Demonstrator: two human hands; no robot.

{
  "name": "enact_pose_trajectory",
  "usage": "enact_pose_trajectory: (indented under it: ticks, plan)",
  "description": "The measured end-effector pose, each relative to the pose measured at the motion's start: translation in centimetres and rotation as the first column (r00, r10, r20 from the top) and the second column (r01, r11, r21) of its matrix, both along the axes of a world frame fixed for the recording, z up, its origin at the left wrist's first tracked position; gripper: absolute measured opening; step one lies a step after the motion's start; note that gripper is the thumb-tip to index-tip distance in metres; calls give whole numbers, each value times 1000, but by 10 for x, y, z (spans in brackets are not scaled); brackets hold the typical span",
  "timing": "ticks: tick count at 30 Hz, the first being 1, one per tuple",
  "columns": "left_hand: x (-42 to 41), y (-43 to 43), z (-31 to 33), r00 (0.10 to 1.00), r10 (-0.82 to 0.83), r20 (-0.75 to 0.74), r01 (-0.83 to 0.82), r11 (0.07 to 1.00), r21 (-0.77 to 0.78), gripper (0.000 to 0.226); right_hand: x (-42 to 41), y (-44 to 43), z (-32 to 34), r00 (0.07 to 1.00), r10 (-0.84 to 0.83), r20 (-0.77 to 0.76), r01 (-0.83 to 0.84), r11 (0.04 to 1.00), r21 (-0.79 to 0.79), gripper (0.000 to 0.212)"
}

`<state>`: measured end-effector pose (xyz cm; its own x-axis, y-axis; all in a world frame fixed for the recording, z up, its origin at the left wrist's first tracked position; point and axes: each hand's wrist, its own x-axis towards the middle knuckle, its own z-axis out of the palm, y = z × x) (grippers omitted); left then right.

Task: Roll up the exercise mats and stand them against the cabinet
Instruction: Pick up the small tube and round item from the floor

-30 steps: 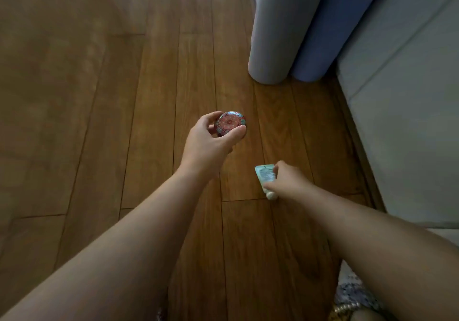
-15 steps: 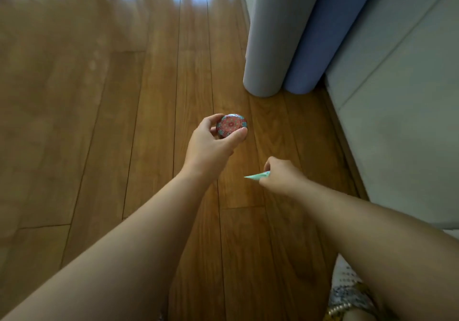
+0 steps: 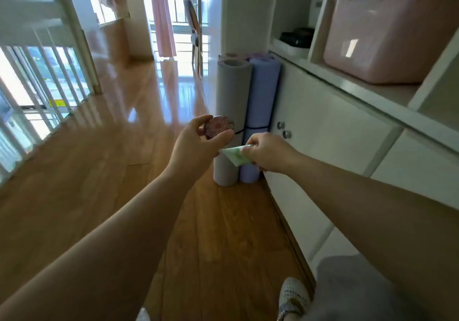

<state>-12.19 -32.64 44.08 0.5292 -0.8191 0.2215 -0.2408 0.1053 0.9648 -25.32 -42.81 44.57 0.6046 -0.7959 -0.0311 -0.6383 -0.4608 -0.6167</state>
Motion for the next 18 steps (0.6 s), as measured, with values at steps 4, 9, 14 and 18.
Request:
enact_pose_trajectory:
  ticks: [4,9,14,18]
  plan:
    - [-39,20,48,997,-66,27,68,995,-74,57,-65,41,62,992,-66,112,77,993,-93,22]
    - [-100,18,88,980,-192,41,196,973,-122,52,-138,80,117,972,-165,170,197,961,-192,35]
    - [-166,-5,109,944,-317,87,328,932,-156,56,-210,93,145,927,-344,152,375,876,-303,28]
    - [-222,-28,108,900,-417,123,431,894,-125,58,-261,96,154,882,-471,4,433,807,-401,24]
